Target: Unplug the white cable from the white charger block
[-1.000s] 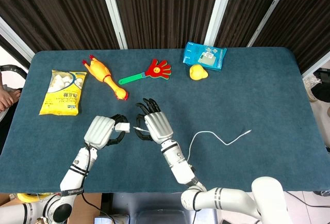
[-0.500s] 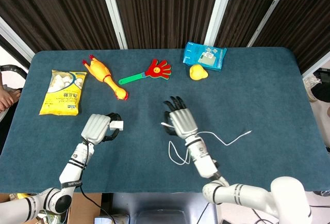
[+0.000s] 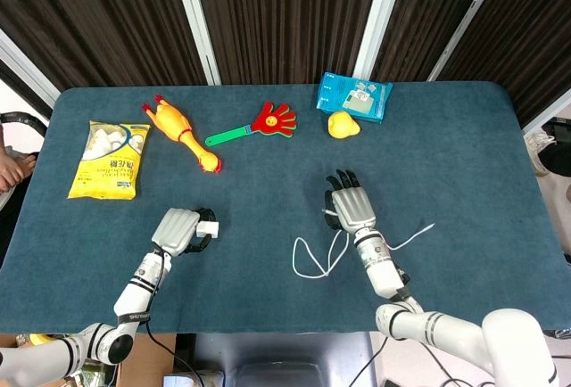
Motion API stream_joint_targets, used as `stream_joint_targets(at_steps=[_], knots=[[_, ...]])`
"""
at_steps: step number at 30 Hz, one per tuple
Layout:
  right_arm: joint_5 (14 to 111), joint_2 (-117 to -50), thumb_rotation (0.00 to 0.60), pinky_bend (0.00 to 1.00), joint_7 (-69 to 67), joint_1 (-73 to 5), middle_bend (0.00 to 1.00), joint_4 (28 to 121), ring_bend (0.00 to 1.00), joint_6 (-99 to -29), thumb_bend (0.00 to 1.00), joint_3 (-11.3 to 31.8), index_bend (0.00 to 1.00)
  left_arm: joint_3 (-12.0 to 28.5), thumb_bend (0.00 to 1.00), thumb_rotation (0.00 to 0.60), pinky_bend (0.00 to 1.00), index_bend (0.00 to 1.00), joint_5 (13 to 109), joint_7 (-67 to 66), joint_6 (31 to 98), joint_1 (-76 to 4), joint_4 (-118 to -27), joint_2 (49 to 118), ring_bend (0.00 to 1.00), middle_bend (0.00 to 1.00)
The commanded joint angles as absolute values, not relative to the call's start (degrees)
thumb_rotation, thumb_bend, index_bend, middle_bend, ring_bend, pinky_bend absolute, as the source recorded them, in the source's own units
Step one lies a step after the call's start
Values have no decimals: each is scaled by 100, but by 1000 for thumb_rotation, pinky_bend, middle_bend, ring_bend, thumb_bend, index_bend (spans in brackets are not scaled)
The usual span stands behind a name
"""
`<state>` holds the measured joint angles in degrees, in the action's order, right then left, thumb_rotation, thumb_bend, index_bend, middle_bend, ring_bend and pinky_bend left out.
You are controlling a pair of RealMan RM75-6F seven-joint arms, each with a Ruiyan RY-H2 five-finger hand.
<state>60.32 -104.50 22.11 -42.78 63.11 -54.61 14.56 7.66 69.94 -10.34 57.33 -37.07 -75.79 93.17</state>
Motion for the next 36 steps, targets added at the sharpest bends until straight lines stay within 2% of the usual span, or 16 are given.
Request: stream_joint_targets(at_steps=[1, 3, 6, 10, 12, 14, 15, 17, 20, 23, 28, 33, 36], knots=[[5814, -10261, 600, 10, 2301, -4283, 139, 6579, 1, -5257, 565, 1498, 245, 782, 496, 600, 1000, 187, 7053, -921, 5731, -3702, -7689, 9222, 959, 223], [5708, -10125, 600, 4, 2323, -4279, 103, 6818, 0, -5233, 525, 1561, 143, 796, 479, 600, 1000, 122, 7128, -852, 5834, -3664, -7795, 9156, 953, 180], [5741, -9864, 600, 0, 2309, -4231, 73, 7234, 0, -5322, 481, 1590, 43, 796, 457, 600, 1000, 58, 7292, -738, 6021, -3587, -8055, 8977, 941, 129], [5847, -9142, 600, 0, 2500, -4027, 9, 8192, 0, -5459, 405, 1416, 0, 743, 435, 600, 956, 19, 7590, -450, 6339, -3389, -8581, 8496, 867, 88], [5922, -8533, 600, 0, 2702, -3786, 0, 8964, 0, -5671, 351, 1219, 0, 678, 428, 600, 862, 27, 7861, -191, 6629, -3218, -8799, 8171, 713, 78], [6013, -7869, 600, 0, 2876, -3454, 0, 9761, 0, -5990, 301, 964, 0, 557, 426, 600, 726, 37, 8127, 90, 6906, -3021, -8936, 7858, 478, 77], [6092, -7592, 600, 0, 2908, -3288, 0, 10078, 0, -6162, 277, 845, 0, 468, 425, 600, 667, 38, 8269, 231, 7019, -2928, -8973, 7711, 405, 78], [6425, -7003, 600, 0, 2832, -2850, 0, 10665, 0, -6608, 257, 524, 0, 280, 424, 600, 418, 39, 8581, 669, 7235, -2743, -9005, 7350, 190, 88], [7151, -6454, 600, 0, 2432, -2187, 0, 10948, 0, -7273, 251, 15, 0, -37, 423, 600, 138, 40, 9100, 1302, 7820, -2364, -8801, 7015, 27, 83], [7666, -6235, 600, 0, 1897, -1629, 0, 10755, 0, -7749, 251, -409, 0, -300, 422, 600, 18, 40, 9536, 1687, 8635, -1888, -8211, 6988, 0, 46], [8140, -6396, 600, 0, 1179, -980, 0, 10024, 0, -8335, 251, -730, 0, -535, 430, 600, 0, 6, 9730, 1931, 9603, -1167, -7321, 7255, 0, 0], [8600, -6531, 600, 0, 1013, -687, 0, 9740, 0, -8797, 250, -734, 0, -651, 432, 600, 0, 0, 9969, 1717, 9841, -980, -7187, 7135, 0, 0], [8630, -6522, 600, 0, 971, -632, 0, 9714, 0, -8802, 250, -686, 0, -711, 425, 600, 0, 0, 9963, 1614, 9632, -979, -7286, 7067, 0, 0]])
